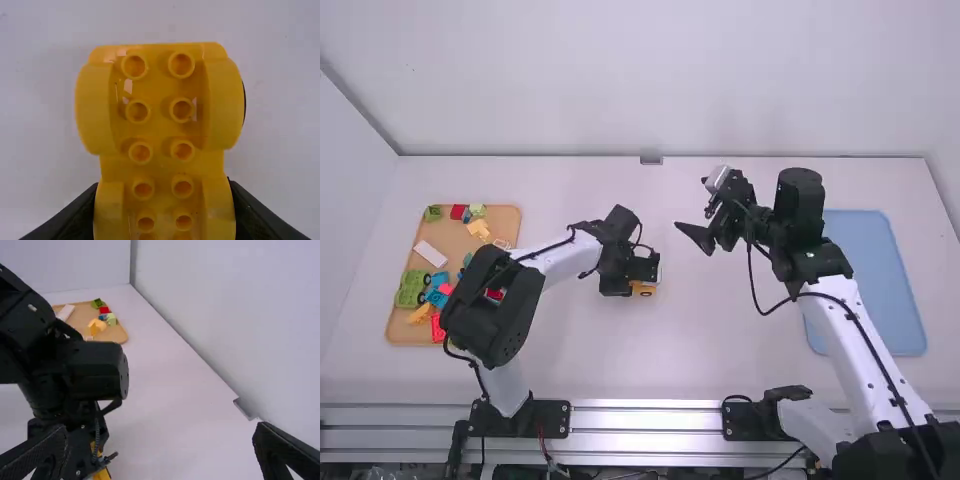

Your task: Assemble lego blocks to make yellow taxi

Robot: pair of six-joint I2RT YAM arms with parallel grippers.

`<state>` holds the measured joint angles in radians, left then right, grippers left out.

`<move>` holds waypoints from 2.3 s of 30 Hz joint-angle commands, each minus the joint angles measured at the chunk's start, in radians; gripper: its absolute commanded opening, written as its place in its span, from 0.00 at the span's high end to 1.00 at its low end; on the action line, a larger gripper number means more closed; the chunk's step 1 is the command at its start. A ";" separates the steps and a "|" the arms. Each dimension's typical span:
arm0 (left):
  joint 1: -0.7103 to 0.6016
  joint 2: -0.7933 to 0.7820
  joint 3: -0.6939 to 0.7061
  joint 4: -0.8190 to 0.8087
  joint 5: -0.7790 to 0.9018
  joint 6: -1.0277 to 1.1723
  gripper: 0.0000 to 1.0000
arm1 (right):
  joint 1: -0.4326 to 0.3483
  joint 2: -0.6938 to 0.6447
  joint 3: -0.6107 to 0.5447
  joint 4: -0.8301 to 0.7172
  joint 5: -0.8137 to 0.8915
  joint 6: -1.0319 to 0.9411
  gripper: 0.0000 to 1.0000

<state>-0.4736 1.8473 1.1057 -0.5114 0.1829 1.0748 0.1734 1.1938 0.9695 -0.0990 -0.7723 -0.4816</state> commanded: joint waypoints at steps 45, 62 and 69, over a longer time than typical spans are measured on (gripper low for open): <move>0.880 -0.503 0.162 -0.204 -0.161 -1.337 0.01 | 0.357 0.419 0.350 -0.040 0.008 -0.103 0.01; 1.048 -0.201 0.351 -0.179 -0.092 -1.364 0.01 | 0.370 0.430 0.360 -0.014 0.041 -0.099 0.01; 1.018 0.150 0.779 -0.463 -0.145 -1.309 0.01 | 0.370 0.430 0.360 -0.014 0.095 -0.098 0.02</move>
<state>0.5514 1.9011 1.7515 -0.9173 0.0689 -0.2676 0.5461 1.6100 1.3025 -0.1158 -0.7021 -0.5823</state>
